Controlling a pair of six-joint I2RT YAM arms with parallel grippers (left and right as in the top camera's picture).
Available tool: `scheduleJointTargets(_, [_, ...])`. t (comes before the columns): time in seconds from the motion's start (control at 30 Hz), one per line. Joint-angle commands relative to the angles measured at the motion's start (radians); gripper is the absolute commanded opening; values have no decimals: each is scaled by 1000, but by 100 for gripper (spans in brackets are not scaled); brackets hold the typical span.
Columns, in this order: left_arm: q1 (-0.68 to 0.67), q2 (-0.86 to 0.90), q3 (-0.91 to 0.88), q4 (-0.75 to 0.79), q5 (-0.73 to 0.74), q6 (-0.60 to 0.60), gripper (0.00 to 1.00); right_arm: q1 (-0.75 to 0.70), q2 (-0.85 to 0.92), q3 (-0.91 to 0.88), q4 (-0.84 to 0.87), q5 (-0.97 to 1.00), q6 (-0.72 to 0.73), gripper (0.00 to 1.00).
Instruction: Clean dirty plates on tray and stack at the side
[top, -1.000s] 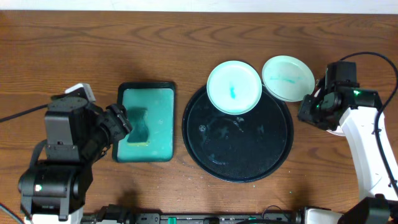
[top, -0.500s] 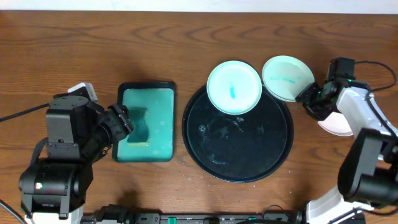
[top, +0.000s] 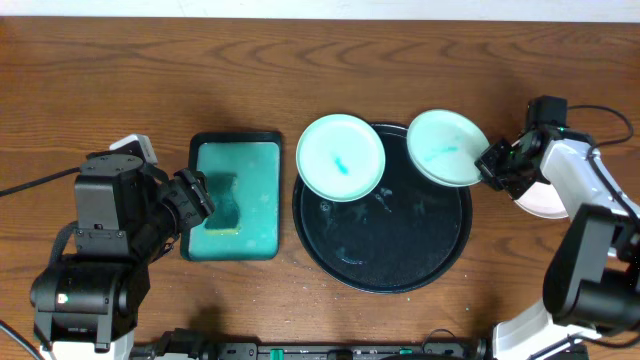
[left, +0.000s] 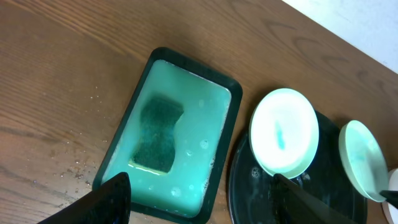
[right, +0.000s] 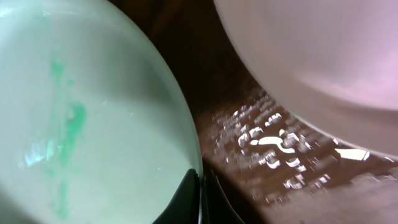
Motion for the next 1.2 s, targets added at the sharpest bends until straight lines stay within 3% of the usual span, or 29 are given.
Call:
scheduleJointTargets(0.0, [4, -5, 22, -3, 10, 14, 71, 21, -119, 10, -26, 59, -104, 1])
scheduleJointTargets(0.3, [4, -5, 22, -3, 10, 14, 72, 143, -233, 8, -144, 92, -378, 1])
scheduleJointTargets(0.53, [4, -5, 22, -3, 10, 14, 72, 286, -226, -137, -156, 92, -418, 1])
scheduleJointTargets(0.63, [4, -5, 22, -3, 10, 14, 71, 344, -226, -230, -119, 54, -535, 1])
scheduleJointTargets(0.8, [4, -5, 22, -1, 10, 14, 72, 392, -226, -267, -107, 54, -536, 1])
scheduleJointTargets(0.87, [4, -5, 22, -1, 10, 14, 71, 408, -229, -266, -89, -5, -600, 10])
scheduleJointTargets(0.93, [4, -5, 22, -1, 10, 14, 72, 423, -229, -266, -53, -82, -654, 35])
scheduleJointTargets(0.97, [4, -5, 22, -1, 10, 14, 72, 429, -229, -266, -31, -103, -661, 39])
scheduleJointTargets(1.17, [4, -4, 22, 0, 10, 14, 72, 439, -229, -267, 232, -100, -578, 46])
